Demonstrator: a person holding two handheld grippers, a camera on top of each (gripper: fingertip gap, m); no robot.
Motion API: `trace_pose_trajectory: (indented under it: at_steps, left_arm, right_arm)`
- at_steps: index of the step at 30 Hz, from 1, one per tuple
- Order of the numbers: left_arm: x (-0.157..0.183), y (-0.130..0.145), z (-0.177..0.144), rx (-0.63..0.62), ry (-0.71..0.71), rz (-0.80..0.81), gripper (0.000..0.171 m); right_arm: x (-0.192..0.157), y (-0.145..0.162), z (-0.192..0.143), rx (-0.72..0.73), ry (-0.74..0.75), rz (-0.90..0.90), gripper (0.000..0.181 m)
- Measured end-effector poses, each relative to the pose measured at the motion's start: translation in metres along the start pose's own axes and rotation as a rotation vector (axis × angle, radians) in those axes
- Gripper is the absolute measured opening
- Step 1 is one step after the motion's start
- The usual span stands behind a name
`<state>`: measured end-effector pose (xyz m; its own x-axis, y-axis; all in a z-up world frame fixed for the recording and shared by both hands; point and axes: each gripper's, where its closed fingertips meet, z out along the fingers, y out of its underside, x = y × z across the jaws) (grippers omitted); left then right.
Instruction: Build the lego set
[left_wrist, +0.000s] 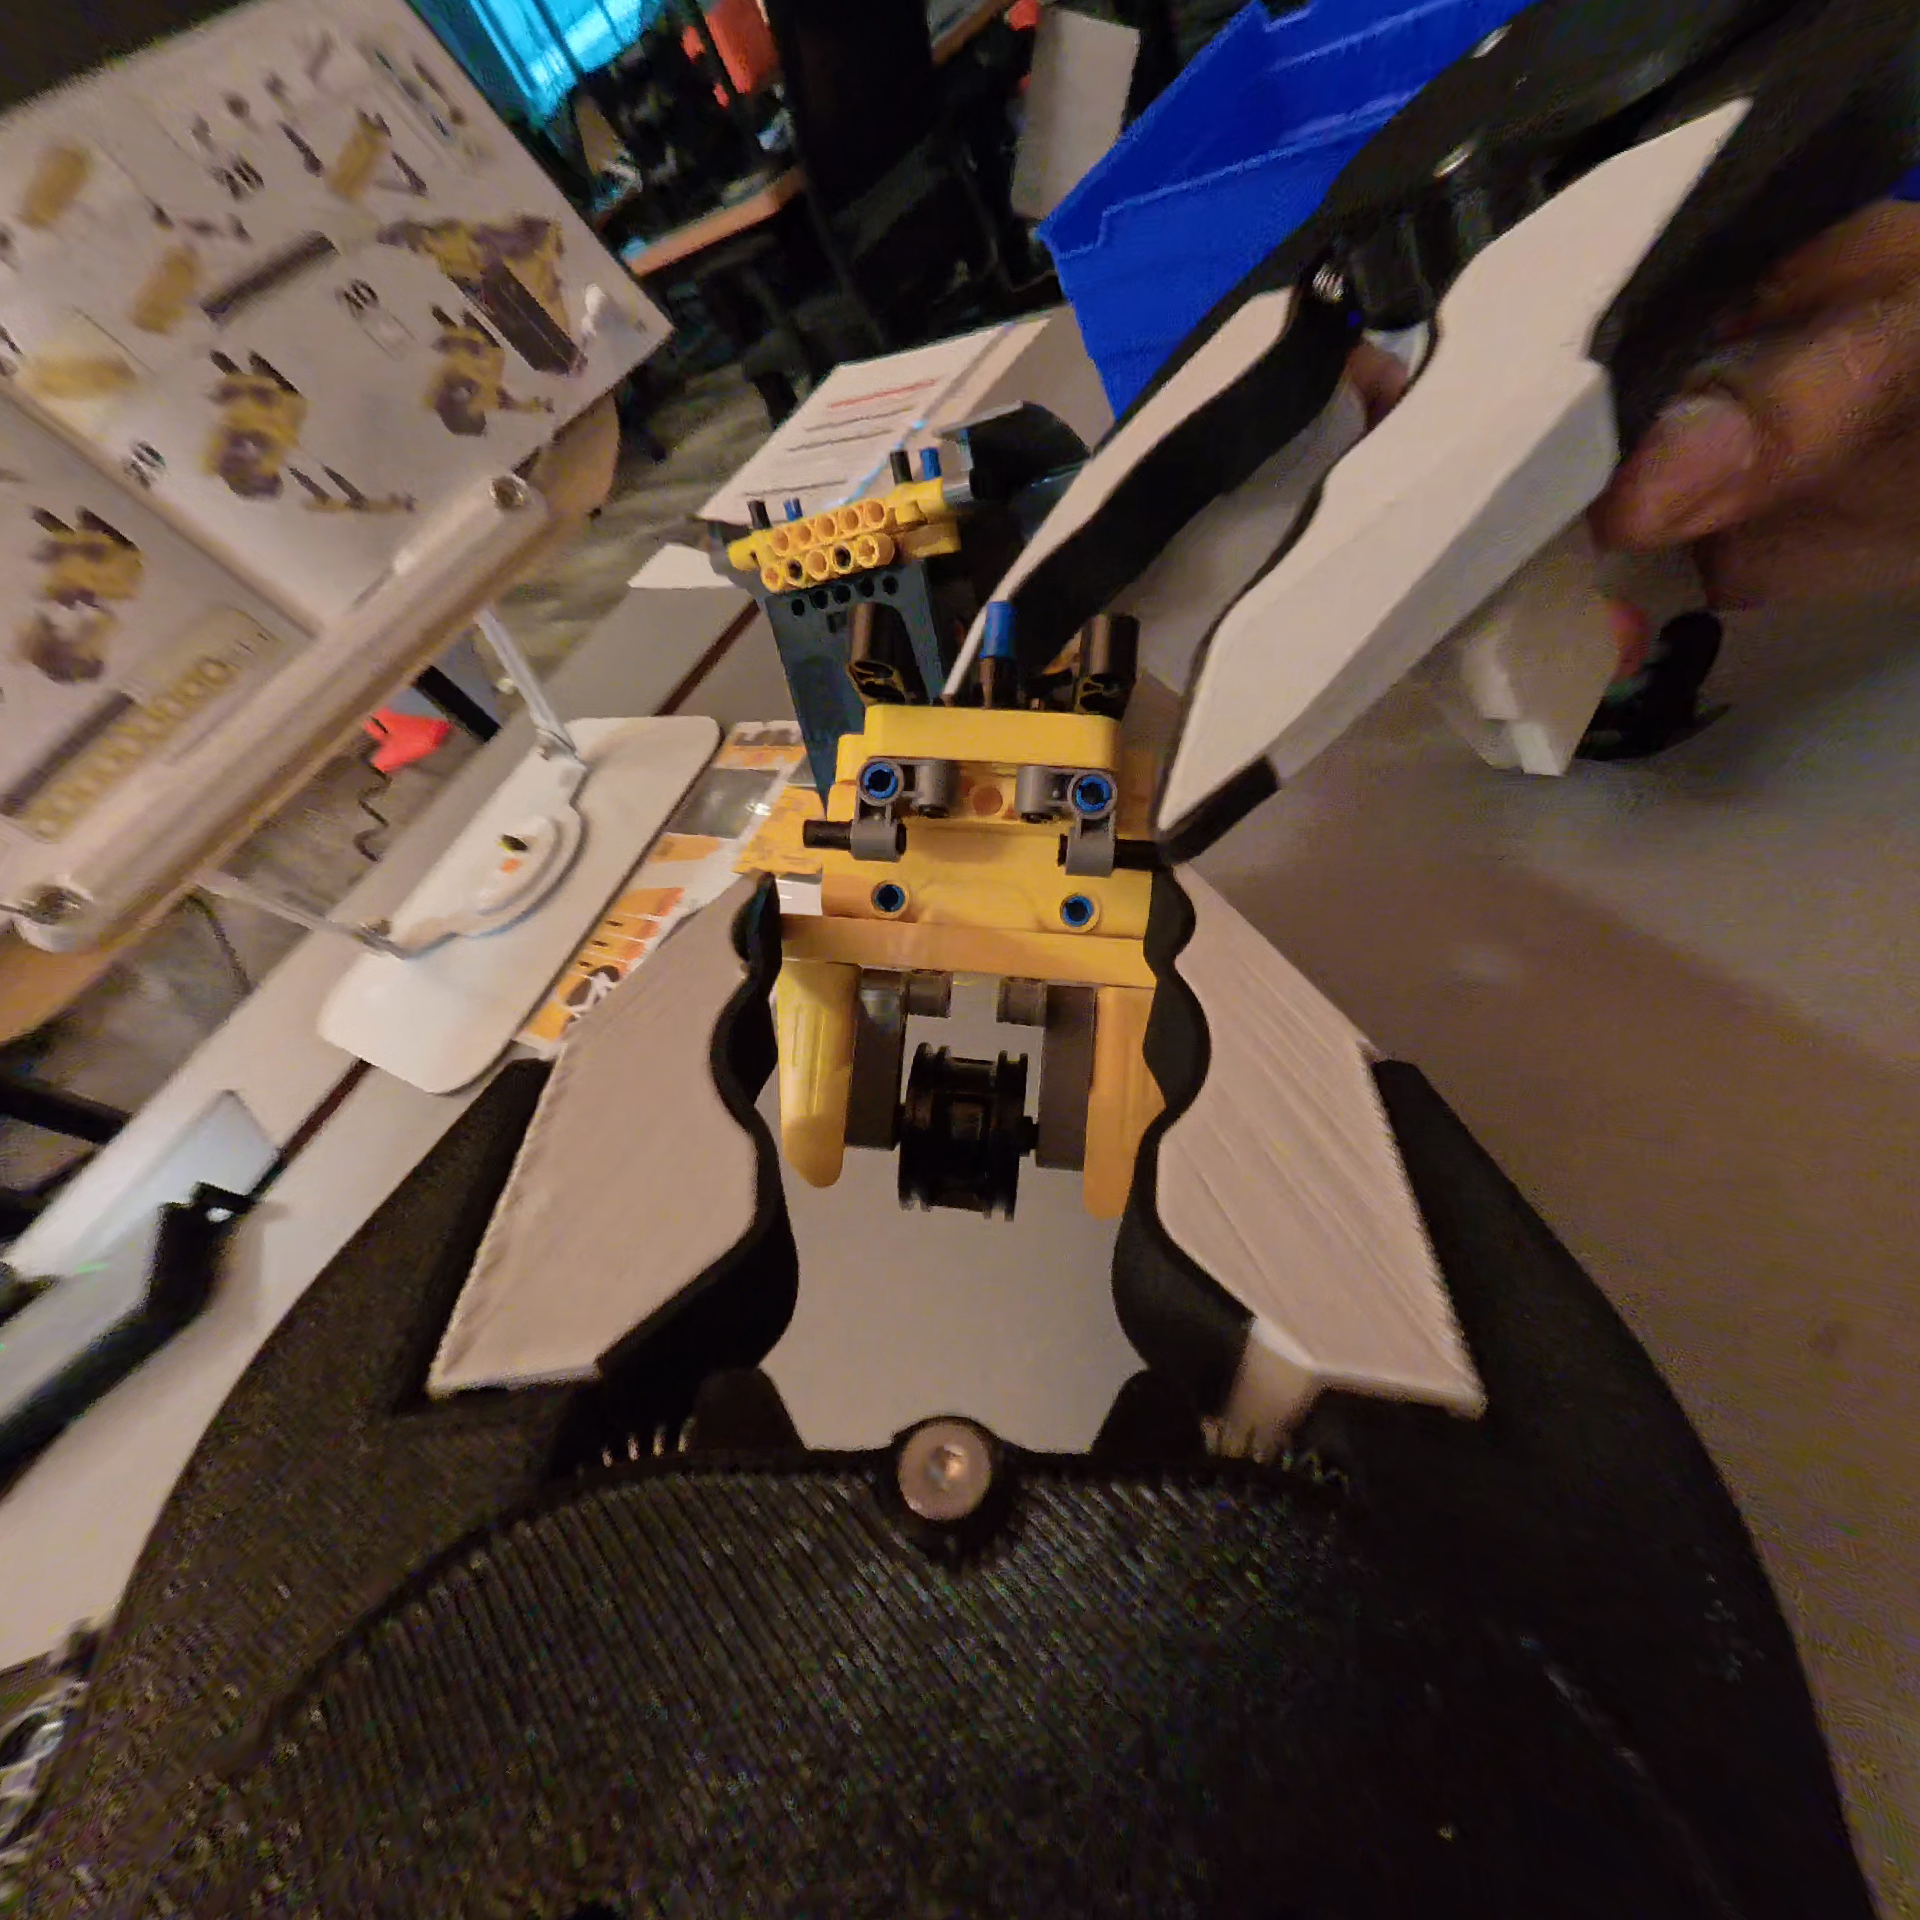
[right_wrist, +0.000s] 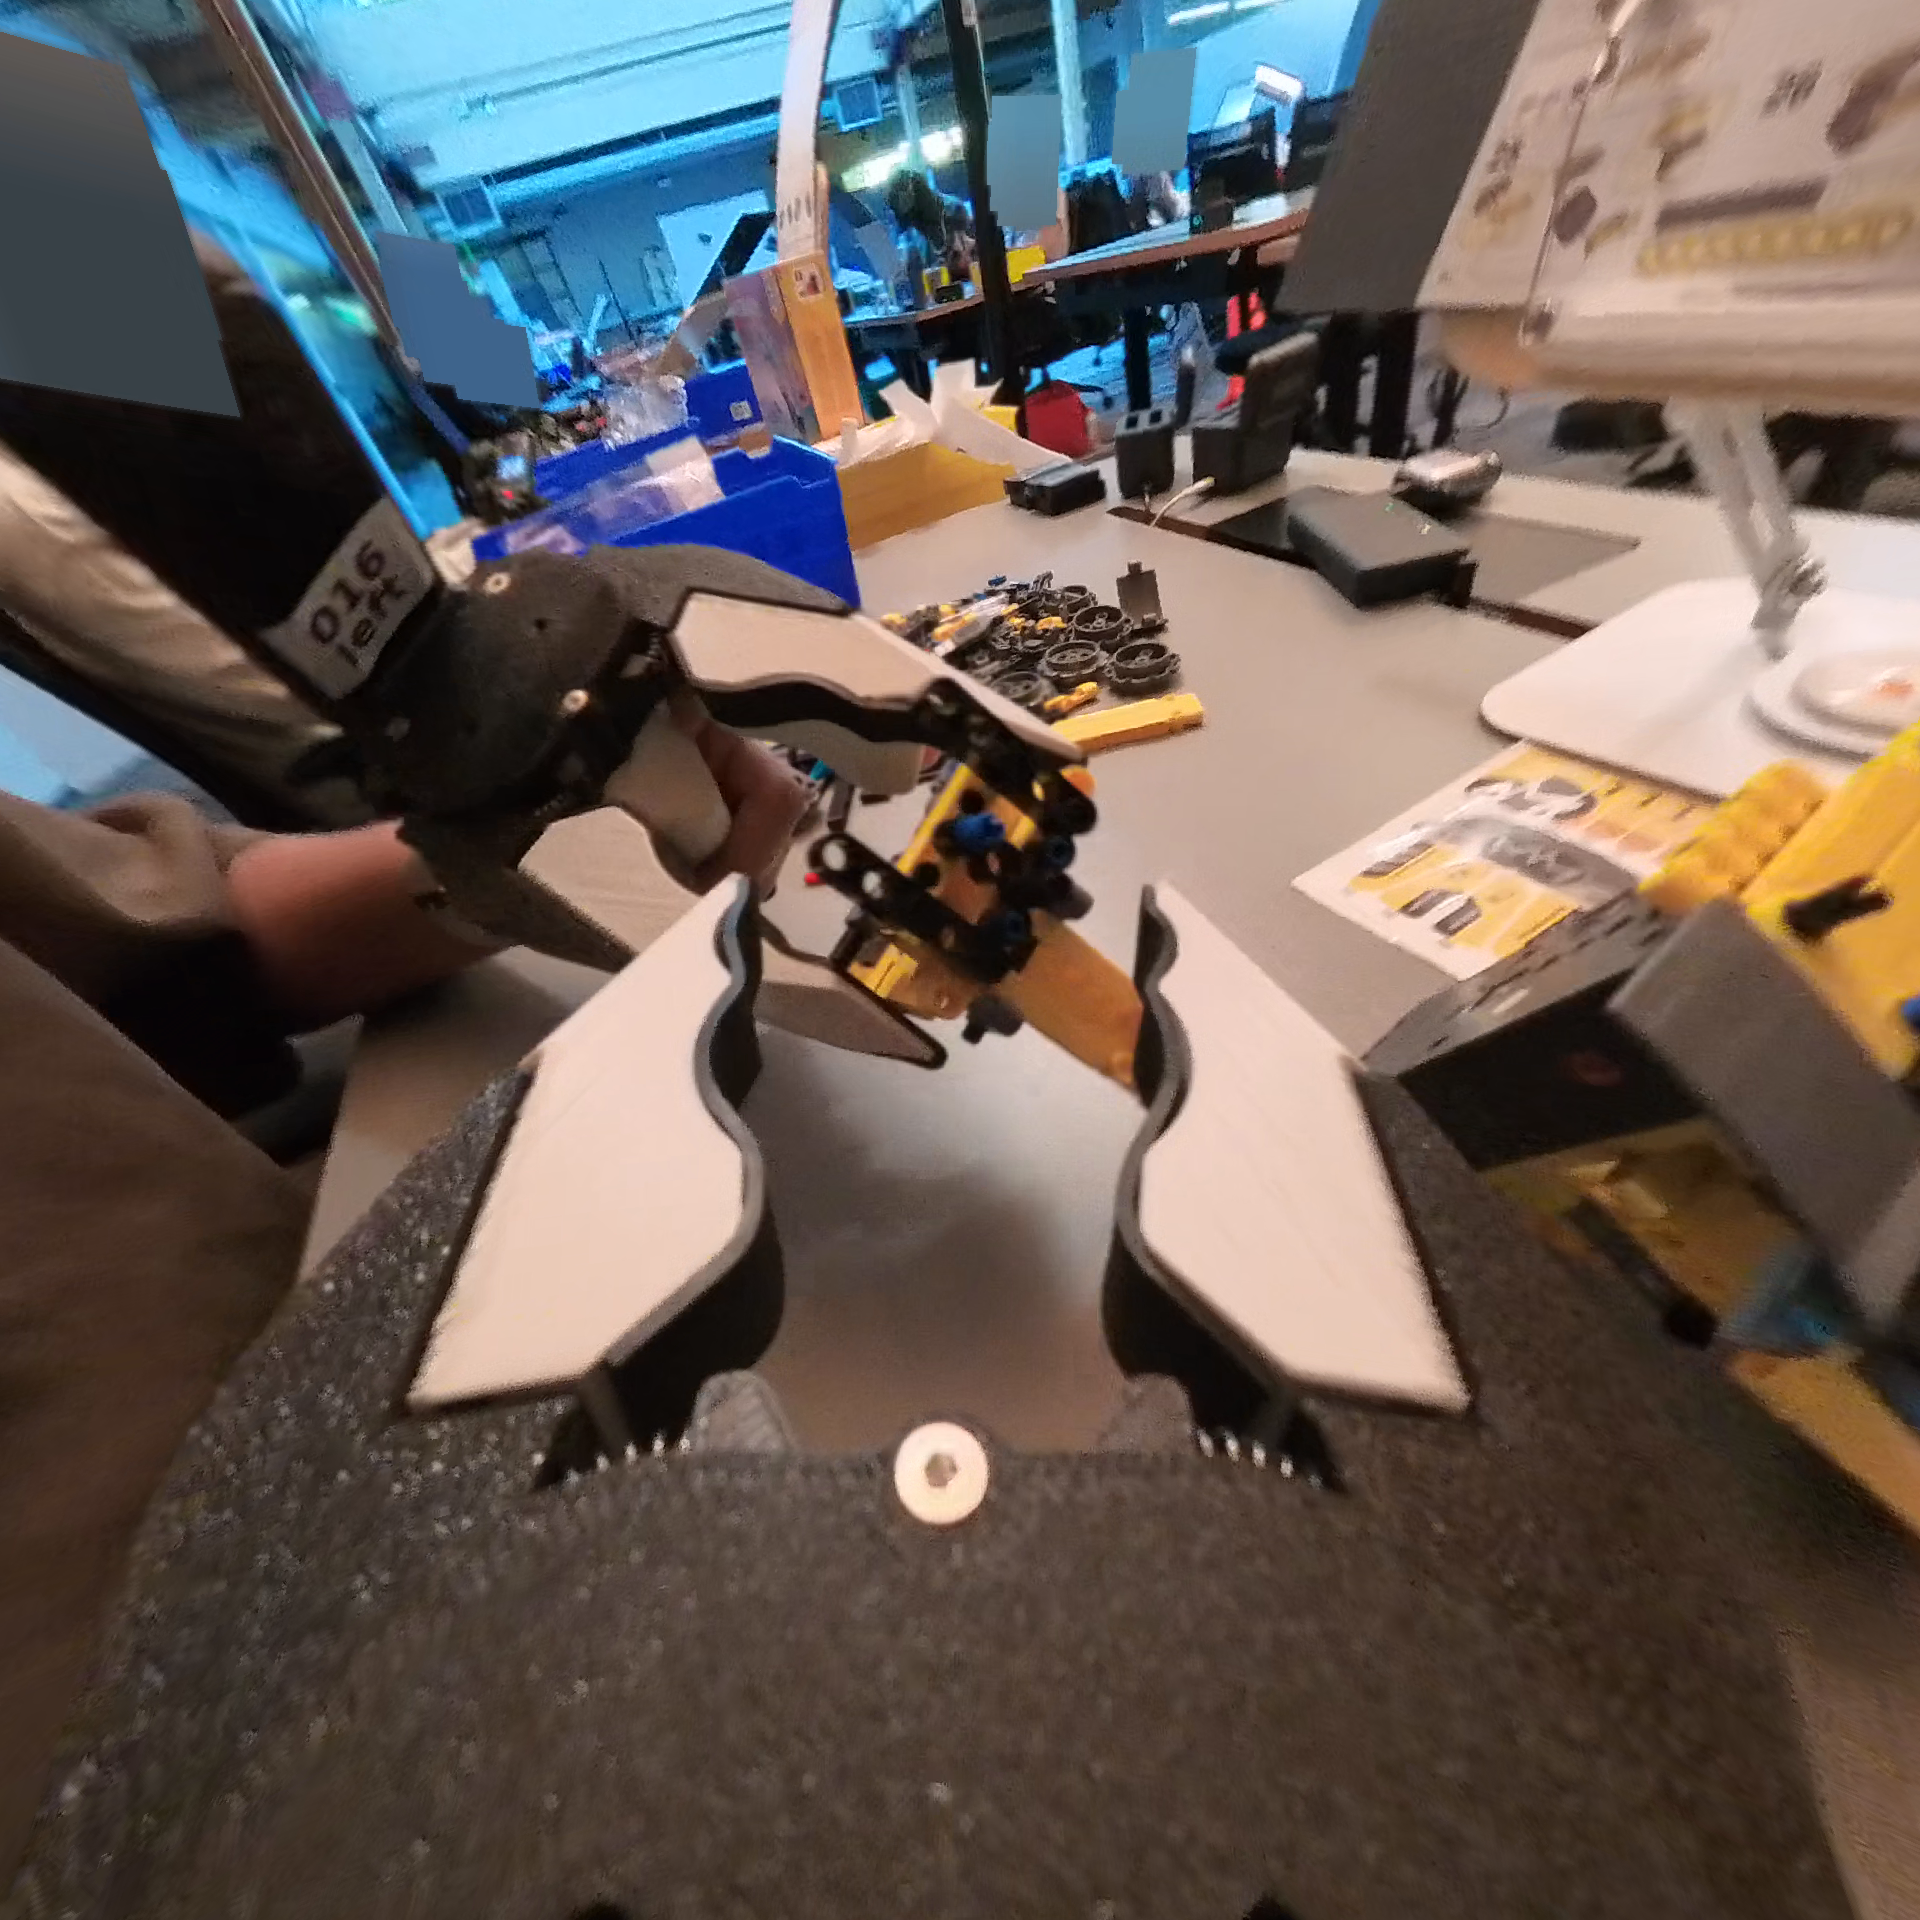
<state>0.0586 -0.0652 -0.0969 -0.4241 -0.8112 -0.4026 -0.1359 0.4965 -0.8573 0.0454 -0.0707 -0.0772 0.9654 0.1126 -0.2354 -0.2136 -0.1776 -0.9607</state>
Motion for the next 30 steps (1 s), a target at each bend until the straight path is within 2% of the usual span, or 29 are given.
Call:
trace_pose_trajectory:
  at_steps: [4,6,11,13,17,19,21,23,26,28,30]
  left_arm:
    - [0.000,-0.003,-0.002,0.010,-0.045,0.066,0.067]
    - [-0.002,-0.004,-0.003,0.016,-0.064,0.079,0.067]
    - [-0.002,-0.002,-0.003,0.020,-0.065,0.084,0.067]
    - [0.002,-0.008,-0.005,0.059,-0.054,0.074,0.057]
    - [-0.002,-0.013,-0.007,0.068,-0.132,0.119,0.056]
    - [-0.004,-0.019,-0.010,0.114,-0.152,0.111,0.060]
    - [-0.004,-0.024,-0.013,0.158,-0.140,0.084,0.073]
    - [-0.005,-0.028,-0.015,0.190,-0.109,0.004,0.088]
    - [-0.010,-0.036,-0.021,0.265,-0.024,-0.223,0.098]
    - [-0.019,-0.043,-0.026,0.346,0.058,-0.482,0.099]
    - [-0.023,-0.049,-0.030,0.441,0.241,-0.831,0.098]
  right_arm:
    - [-0.004,0.007,0.004,0.003,-0.103,0.133,0.059]
    - [-0.012,0.006,0.005,0.020,-0.172,0.178,0.041]
    - [-0.016,0.007,0.008,0.043,-0.246,0.282,0.037]
    - [-0.012,0.006,0.007,0.066,-0.247,0.321,0.026]
    - [-0.013,0.001,0.005,0.110,-0.279,0.366,0.025]
    - [-0.012,-0.002,0.004,0.128,-0.262,0.351,0.024]
    - [-0.011,-0.007,0.001,0.155,-0.261,0.357,0.024]
    - [-0.008,-0.014,-0.005,0.196,-0.269,0.372,0.024]
    - [-0.002,-0.026,-0.018,0.271,-0.269,0.377,0.024]
    - [-0.001,-0.037,-0.027,0.334,-0.281,0.364,0.024]
    - [-0.005,-0.047,-0.034,0.399,-0.297,0.330,0.024]
